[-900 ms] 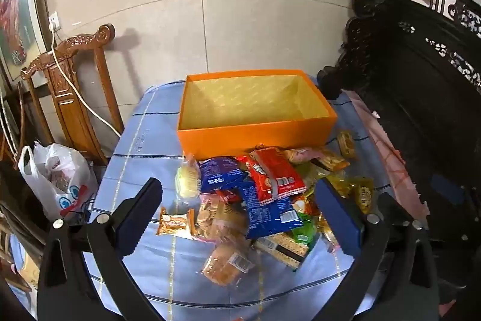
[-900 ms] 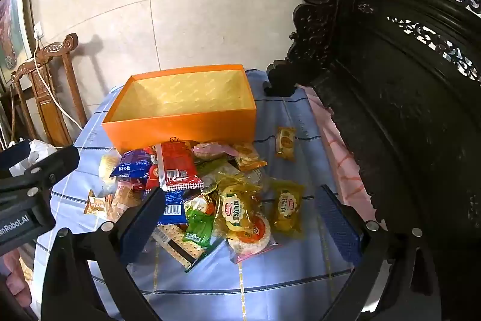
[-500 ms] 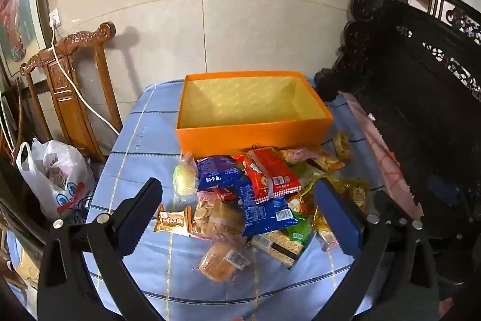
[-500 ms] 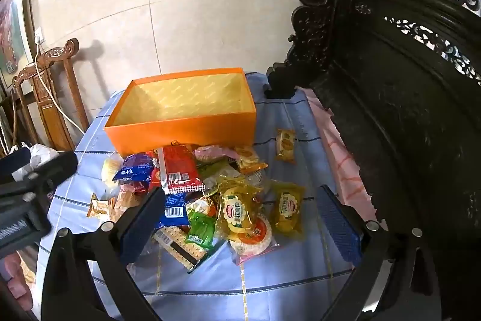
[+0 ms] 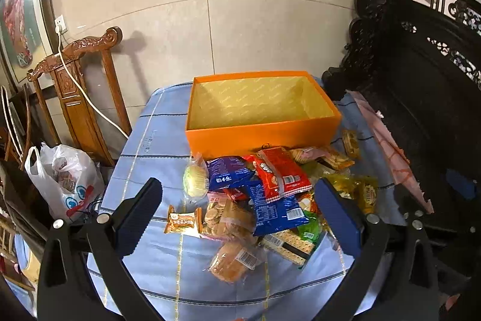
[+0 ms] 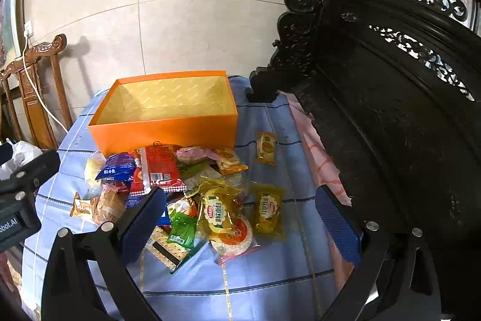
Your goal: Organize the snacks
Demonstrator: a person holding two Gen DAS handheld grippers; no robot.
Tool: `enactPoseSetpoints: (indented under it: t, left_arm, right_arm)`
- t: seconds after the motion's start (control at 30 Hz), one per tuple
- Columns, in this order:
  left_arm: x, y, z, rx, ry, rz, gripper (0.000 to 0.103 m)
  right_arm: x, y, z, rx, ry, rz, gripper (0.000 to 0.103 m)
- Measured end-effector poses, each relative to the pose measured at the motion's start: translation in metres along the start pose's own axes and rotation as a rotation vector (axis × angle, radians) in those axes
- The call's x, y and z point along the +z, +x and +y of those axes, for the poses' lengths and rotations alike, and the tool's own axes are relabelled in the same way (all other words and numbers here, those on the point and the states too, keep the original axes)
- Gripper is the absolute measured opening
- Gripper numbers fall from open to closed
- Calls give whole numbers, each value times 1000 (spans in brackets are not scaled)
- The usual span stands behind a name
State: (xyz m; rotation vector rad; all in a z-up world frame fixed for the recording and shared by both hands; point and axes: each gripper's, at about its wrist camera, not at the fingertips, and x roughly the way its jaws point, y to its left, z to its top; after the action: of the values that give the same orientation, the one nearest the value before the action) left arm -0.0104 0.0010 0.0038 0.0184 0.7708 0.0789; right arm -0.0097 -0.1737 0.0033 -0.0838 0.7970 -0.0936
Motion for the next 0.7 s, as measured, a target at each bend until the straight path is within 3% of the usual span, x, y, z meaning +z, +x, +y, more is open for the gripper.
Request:
enactPoseSetpoints:
  t: [0.27, 0.7]
  left_arm:
    - [-1, 2, 2, -6, 4, 3, 99]
    - [0, 2, 3, 34, 5, -8, 99]
  right_arm:
    - [-2, 5, 0, 66, 23, 41, 100]
    - [-1, 3, 2, 31, -20, 15, 100]
